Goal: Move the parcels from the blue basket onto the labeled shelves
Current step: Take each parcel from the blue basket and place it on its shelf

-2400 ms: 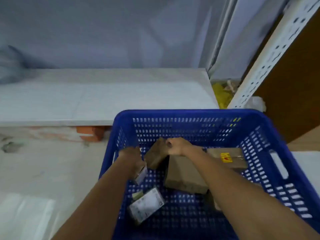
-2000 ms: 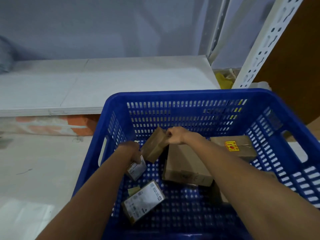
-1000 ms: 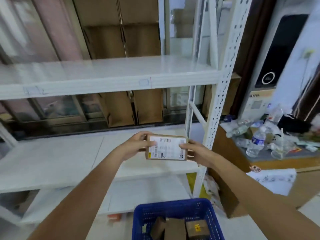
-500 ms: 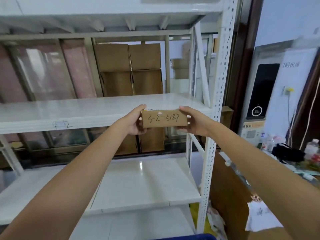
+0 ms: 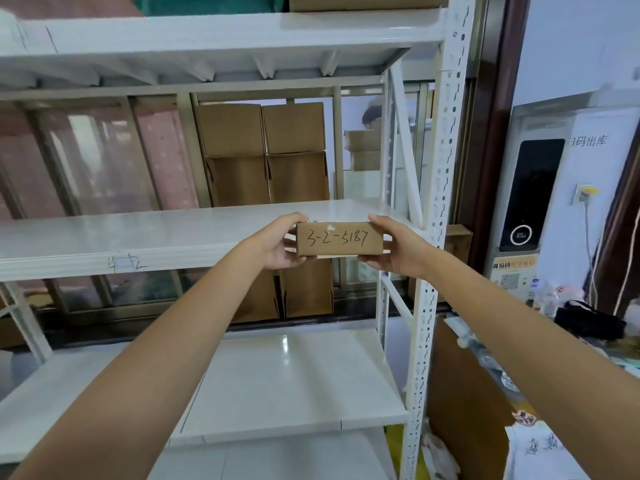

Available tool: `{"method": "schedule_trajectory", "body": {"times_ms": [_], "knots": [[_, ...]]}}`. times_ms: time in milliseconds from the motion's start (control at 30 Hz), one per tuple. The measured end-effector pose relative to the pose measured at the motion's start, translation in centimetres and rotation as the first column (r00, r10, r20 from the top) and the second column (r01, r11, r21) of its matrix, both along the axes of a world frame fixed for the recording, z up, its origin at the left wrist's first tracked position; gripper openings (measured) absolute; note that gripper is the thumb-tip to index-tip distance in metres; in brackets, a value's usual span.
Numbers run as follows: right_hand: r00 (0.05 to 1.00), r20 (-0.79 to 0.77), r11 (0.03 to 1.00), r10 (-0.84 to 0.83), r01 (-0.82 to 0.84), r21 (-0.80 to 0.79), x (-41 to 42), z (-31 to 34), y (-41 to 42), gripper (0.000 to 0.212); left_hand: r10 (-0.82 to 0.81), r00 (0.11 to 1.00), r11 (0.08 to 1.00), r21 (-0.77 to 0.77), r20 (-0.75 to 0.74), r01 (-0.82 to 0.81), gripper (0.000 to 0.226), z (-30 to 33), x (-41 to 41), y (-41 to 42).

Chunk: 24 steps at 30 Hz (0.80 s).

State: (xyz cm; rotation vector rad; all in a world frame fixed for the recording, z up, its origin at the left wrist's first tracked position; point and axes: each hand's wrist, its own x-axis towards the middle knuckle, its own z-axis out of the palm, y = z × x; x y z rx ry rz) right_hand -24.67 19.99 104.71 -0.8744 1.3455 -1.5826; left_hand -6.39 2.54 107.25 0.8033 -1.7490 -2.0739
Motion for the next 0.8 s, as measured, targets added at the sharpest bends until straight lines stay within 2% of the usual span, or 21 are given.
{"method": "schedule_trajectory", "body": {"times_ms": [167,467,633,800], "knots": [[0.996,-0.008,0.995,-0.087,0.087,0.042,-0.5,-1.2,-1.8,0.039,0.043,0.999,0.999,0.000,-0.011,-0.043,0.028,-1.2,-0.2,0.1],[0.998,-0.062,0.997,-0.020,0.025,0.077,3.9,-1.6,-8.7,0.028,0.249,0.968,0.968,-0.012,-0.034,-0.249,0.026,-1.8,5.7,-2.9],[0.996,-0.083,0.999,0.018,-0.014,0.044,10.2,-0.7,-13.5,0.028,0.326,0.943,0.944,-0.038,-0.070,-0.329,0.022,-1.4,12.7,-5.6],[0.994,-0.077,0.997,0.080,-0.079,0.018,20.9,-0.8,-20.4,0.025,0.426,0.899,0.899,-0.067,-0.097,-0.433,0.020,-0.8,24.1,-10.8]]}}
